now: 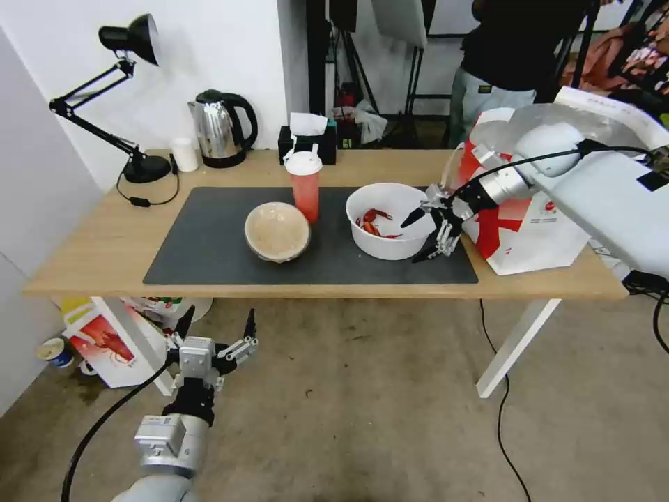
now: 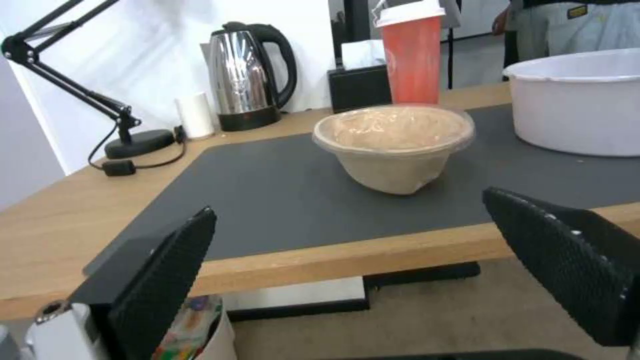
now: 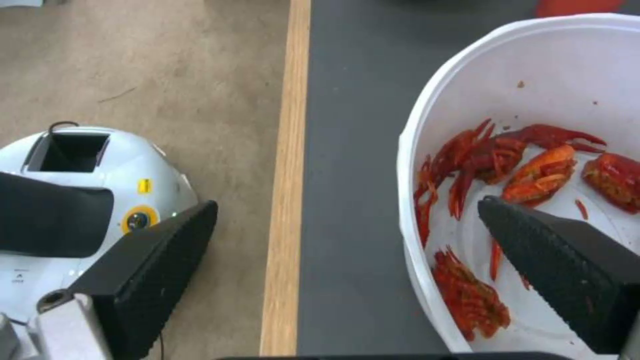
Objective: Pick up the trash from the table and place it into the takeout bag.
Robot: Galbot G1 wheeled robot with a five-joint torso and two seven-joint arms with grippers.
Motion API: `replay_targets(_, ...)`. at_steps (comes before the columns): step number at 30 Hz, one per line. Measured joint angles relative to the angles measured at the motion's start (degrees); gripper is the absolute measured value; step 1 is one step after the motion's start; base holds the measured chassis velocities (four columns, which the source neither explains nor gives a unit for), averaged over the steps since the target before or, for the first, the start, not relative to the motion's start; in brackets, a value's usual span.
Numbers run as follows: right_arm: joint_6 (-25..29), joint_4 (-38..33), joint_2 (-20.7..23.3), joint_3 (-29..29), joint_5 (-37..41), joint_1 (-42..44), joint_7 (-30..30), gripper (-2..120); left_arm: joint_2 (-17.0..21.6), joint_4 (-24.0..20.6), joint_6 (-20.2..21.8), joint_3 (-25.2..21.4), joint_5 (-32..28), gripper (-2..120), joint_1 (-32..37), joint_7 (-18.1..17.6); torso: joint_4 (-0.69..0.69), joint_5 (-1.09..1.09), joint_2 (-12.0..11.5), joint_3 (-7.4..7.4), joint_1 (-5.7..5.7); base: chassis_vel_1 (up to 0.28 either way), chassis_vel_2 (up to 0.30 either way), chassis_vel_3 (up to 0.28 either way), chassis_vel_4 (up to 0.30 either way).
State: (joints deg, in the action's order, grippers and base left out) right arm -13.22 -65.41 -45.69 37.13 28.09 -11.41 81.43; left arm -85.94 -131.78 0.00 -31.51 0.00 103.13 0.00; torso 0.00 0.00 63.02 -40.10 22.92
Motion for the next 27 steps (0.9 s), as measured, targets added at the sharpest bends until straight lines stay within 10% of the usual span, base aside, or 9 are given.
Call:
replay_targets(16,0.20,2.37,-2.52,0.50,-1.22,-0.10,0.62,99,0.00,0.00,0.00,0.00,0.00,100,0.00,0.00,0.00,0.00,0.00,0.00,0.00,0.000,0.000,0.000,0.000)
replay_targets(27,0.53,4.27,-3.95,0.49,-2.43,0.34,1.98,71,0.00,0.00,0.00,0.00,0.00,100,0.00,0.00,0.00,0.00,0.00,0.00,0.00,0.000,0.000,0.000,0.000)
